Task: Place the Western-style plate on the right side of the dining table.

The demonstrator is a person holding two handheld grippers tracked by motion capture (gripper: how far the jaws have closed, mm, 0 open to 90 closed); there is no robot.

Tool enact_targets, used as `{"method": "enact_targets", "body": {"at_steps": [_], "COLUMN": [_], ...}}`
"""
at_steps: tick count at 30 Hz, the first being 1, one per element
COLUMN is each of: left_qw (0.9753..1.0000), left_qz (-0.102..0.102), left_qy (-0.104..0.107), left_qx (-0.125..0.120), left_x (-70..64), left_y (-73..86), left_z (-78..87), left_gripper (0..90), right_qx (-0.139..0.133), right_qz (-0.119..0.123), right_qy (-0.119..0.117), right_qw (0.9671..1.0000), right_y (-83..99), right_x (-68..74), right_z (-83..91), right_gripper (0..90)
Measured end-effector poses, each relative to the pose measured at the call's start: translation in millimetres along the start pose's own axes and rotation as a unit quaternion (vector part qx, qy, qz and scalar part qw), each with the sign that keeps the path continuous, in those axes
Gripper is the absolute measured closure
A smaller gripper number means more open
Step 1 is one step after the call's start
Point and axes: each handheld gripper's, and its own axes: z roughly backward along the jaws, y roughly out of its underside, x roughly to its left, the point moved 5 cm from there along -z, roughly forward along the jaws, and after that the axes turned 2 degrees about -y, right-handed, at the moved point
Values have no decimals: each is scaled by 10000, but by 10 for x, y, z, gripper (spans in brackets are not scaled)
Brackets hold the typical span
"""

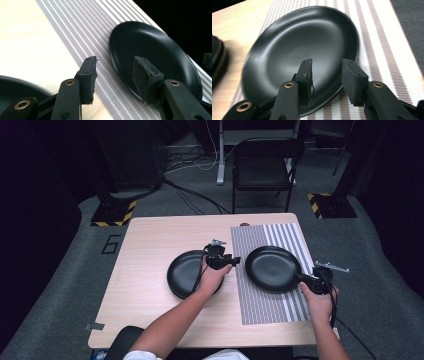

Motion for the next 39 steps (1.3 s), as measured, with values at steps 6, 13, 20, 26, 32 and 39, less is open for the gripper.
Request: {"method": "enact_targets", "body": {"at_steps": [6, 13, 20, 26, 32, 39], "left_qw": [10000, 9993, 9986, 9978, 9968, 9964], "left_qz": [-1, 60, -23, -131, -227, -44], "left_qy": [-80, -301, -465, -607, -743, -793], "left_qx": [-59, -214, -236, -226, -207, -281], "left_x": [205, 443, 612, 749, 936, 1149], "left_y": [-35, -30, 62, 178, 287, 373], "left_z": [253, 519, 715, 883, 1128, 1401], "left_gripper": [547, 547, 551, 551, 548, 536], "right_qx": [83, 60, 76, 94, 92, 107], "right_qz": [72, 308, 448, 545, 751, 885], "right_qy": [-242, -365, -502, -665, -884, -1006], "right_qw": [9996, 9988, 9977, 9963, 9932, 9909], "right_y": [-1, -40, -36, -13, 21, 64], "right_x": [104, 241, 348, 398, 447, 493], "right_z": [8, 9, 8, 35, 106, 195], "right_gripper": [592, 595, 595, 593, 587, 572]}}
